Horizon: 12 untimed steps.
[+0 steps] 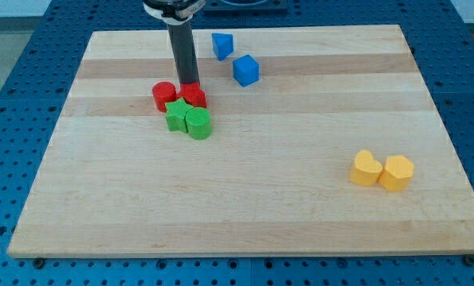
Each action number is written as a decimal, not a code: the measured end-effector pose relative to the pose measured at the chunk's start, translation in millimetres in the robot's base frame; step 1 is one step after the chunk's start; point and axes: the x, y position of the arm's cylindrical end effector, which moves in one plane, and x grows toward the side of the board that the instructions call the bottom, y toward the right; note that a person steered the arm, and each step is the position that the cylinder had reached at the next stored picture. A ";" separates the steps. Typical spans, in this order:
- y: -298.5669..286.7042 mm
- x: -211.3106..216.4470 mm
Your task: Move the blue triangle and blue cube a bit up
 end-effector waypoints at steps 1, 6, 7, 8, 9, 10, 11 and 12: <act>0.0 0.0; -62.9 -4.8; -62.9 9.0; -62.9 12.8; -62.9 14.1; -62.9 15.0; -62.9 15.1; -62.9 16.6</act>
